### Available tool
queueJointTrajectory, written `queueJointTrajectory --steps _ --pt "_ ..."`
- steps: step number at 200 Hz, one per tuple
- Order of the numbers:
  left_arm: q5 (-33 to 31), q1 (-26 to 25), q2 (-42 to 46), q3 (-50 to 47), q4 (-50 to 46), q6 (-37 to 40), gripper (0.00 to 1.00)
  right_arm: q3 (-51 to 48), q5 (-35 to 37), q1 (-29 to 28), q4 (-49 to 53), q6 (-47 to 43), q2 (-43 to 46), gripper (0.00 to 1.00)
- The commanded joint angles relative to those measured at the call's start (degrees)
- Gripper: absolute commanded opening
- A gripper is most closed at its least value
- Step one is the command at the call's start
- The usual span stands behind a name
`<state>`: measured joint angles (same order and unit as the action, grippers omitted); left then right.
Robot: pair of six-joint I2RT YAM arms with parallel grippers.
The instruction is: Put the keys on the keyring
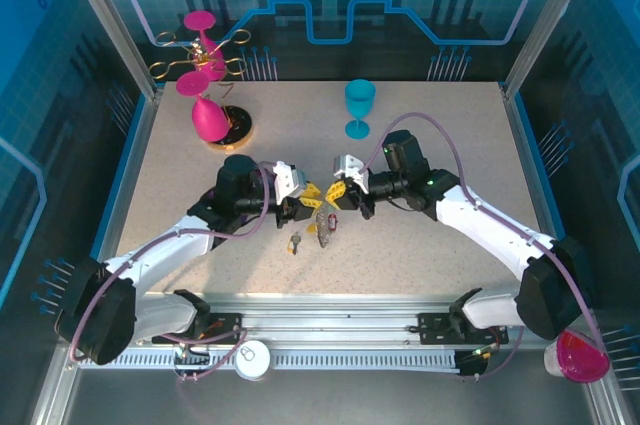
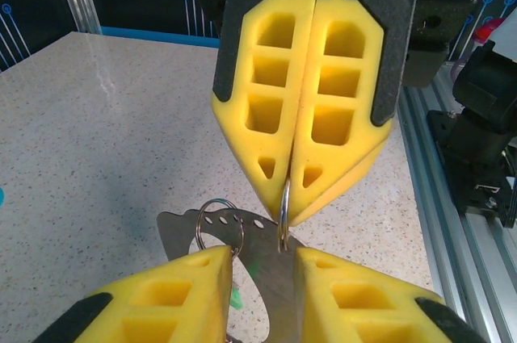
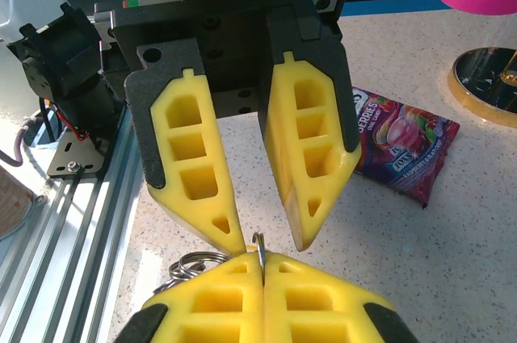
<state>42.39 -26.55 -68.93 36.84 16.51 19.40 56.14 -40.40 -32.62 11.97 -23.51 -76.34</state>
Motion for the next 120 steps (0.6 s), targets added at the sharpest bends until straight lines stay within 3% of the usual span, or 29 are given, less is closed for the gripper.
queueJointTrajectory --steps 1,21,72,103,120 --pt "3.11 -0.43 -0.45 -0.01 1.83 -0.4 0.24 1.12 0.56 -1.29 -0.23 -1.01 0.84 0.0" --pt "3.66 -0.38 -0.42 -0.16 2.44 -0.37 0.21 1.51 1.29 -1.7 -0.01 -1.19 0.65 0.0" --pt "4.13 -0.44 -0.11 -0.19 2.83 0.37 0.0 2.03 1.79 -2.31 0.55 -1.36 0.22 0.0" --pt "3.73 -0.44 0.8 -0.58 2.97 2.31 0.0 2.11 3.81 -2.28 1.36 -1.19 0.52 0.0" --pt "1.75 -0.43 1.97 -0.89 2.39 4.01 0.0 1.71 6.92 -1.81 2.92 -1.06 1.66 0.29"
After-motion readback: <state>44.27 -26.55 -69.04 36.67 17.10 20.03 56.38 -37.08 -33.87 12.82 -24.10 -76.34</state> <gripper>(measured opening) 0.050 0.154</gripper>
